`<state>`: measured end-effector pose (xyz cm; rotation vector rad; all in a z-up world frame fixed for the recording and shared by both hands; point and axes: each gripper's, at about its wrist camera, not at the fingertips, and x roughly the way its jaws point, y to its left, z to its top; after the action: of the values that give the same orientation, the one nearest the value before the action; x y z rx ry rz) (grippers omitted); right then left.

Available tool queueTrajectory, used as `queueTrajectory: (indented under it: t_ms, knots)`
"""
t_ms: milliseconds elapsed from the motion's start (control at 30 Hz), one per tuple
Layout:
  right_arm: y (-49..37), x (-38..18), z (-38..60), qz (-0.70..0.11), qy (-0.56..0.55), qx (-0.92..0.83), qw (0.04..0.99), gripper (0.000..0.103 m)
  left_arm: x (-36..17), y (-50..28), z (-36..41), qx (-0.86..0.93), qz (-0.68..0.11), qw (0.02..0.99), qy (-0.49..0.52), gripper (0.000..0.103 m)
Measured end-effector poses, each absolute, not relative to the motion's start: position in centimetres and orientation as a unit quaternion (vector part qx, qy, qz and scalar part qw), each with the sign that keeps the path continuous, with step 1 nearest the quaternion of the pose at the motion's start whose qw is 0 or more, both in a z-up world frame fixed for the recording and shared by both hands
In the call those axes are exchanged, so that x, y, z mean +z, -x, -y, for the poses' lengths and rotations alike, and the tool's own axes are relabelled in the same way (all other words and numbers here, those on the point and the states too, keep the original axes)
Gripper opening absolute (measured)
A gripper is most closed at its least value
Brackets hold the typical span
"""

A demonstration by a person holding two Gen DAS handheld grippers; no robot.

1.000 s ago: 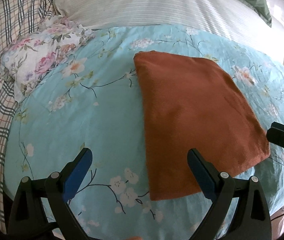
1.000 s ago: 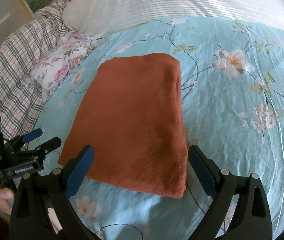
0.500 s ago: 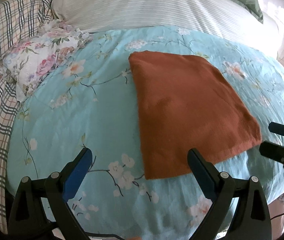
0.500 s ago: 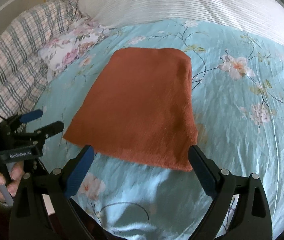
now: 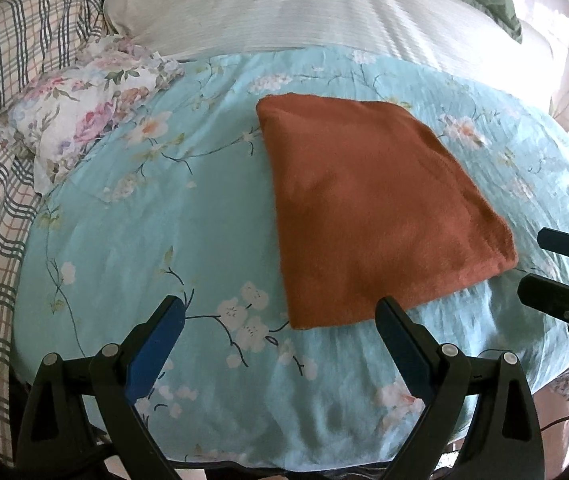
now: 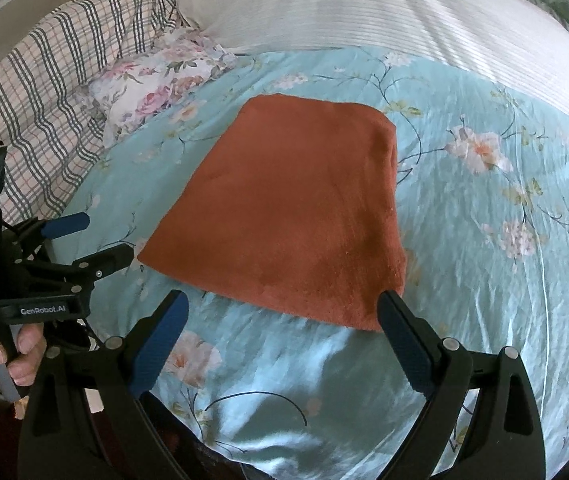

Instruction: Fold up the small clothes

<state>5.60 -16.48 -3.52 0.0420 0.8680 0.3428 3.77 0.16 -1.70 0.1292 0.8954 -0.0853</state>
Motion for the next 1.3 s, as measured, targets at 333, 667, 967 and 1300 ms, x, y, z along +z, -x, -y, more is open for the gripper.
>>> queueTrajectory:
  t_ms: [333, 667, 967, 1300]
  knots:
    - [-5.22, -2.89, 16.2, -0.412, -0.013, 0.167, 0.896, 0.095, -0.79, -3.03, 0.25, -0.044, -0.423, 0.903, -0.062, 0.097]
    - [-5.08, -2.67, 16.4, -0.409, -0.015, 0.168, 0.897, 0.095, -0.7, -2.79, 0.36, -0.046, -0.422, 0.904, -0.058, 0.097]
    - [-5.16, -2.68, 16.5, -0.409, -0.014, 0.168, 0.897, 0.095, -0.74, -2.83, 0.4, -0.045, -0.424, 0.903, -0.059, 0.097]
    - [-5.29, -2.55, 16.49, -0.409, -0.015, 0.167, 0.897, 0.095, -0.74, -2.99, 0.43, -0.044, -0.424, 0.903, -0.06, 0.097]
